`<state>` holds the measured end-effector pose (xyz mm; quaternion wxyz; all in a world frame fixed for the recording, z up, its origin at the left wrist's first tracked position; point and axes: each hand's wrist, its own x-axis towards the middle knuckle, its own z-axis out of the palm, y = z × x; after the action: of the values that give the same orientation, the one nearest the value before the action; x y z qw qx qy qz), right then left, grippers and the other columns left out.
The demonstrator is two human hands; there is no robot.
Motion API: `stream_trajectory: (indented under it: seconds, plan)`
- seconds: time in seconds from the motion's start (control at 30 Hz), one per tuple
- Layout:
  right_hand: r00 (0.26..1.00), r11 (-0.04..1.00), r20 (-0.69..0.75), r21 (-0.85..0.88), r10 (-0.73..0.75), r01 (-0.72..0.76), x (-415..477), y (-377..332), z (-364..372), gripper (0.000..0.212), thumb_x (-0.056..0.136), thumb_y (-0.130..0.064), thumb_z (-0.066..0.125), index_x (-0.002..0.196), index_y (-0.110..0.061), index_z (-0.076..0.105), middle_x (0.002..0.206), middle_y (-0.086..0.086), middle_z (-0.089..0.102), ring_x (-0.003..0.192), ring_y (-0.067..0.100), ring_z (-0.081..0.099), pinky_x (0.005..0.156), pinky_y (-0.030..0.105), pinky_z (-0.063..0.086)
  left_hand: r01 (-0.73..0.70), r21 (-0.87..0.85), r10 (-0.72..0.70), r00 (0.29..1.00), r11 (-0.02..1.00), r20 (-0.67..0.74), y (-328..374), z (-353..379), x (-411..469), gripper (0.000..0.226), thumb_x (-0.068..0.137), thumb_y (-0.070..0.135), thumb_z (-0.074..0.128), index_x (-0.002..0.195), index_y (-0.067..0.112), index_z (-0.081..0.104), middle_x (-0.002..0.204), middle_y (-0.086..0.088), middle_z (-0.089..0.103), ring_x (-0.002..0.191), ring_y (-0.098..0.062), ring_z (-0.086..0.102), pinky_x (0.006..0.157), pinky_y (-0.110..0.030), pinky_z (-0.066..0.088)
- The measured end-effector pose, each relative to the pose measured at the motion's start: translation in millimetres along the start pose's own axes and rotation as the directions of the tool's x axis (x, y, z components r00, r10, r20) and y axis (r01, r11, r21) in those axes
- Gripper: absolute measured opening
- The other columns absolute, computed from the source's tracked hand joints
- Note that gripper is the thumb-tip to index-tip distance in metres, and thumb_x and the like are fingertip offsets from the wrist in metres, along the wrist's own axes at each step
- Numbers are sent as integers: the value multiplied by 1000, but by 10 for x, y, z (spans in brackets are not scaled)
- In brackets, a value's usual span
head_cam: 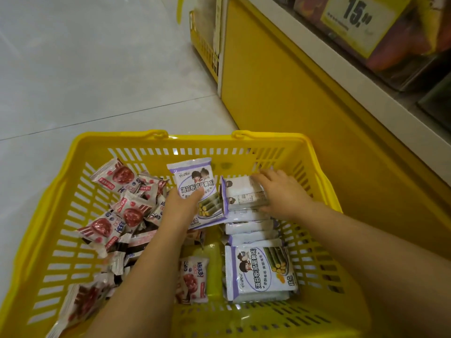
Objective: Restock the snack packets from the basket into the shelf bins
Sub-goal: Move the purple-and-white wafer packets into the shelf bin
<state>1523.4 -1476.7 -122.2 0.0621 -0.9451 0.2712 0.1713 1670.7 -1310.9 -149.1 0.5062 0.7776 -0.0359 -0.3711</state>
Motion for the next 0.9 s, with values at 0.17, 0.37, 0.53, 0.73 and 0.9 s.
stream_trajectory:
  seconds: [0.17,0.37,0.53,0.73,0.9]
  plan:
    - [989,978,-147,-209,-34,3,71,12,92,76,79,-45,67,142,-20,32,139,5,42,125,27,34,100,41,32,-92,13,91,995,996,50,-10,-8,-10,23,91,31,63,106,26,46,97,15,60,76,3,54,55,-13,43]
    - [999,992,-15,121,46,-44,26,-13,-255,77,70,-64,60,132,-21,50,125,5,49,110,26,54,84,34,45,-258,123,261,965,958,-8,109,-45,-39,25,92,27,61,116,21,57,108,1,65,97,-20,63,85,-41,52]
    - [992,938,110,330,69,-102,90,-41,-917,45,74,-50,66,106,-19,68,90,-8,67,76,10,58,62,24,44,-465,138,462,885,874,58,287,-48,-128,31,94,28,58,124,30,51,108,13,61,95,-3,59,76,-25,49]
    - [922,620,378,704,86,-347,-43,-68,-929,33,75,-24,73,102,-8,64,91,7,57,83,20,60,60,30,59,-564,152,481,793,812,373,323,45,-259,28,96,29,53,123,37,47,110,22,58,90,14,55,64,-4,42]
    - [884,444,459,775,94,-450,-97,-50,-719,33,74,-8,74,98,-16,53,107,9,54,98,26,62,69,38,61,-453,216,303,814,865,496,104,212,-354,67,82,62,55,142,38,34,132,15,53,108,-3,56,85,-27,50]
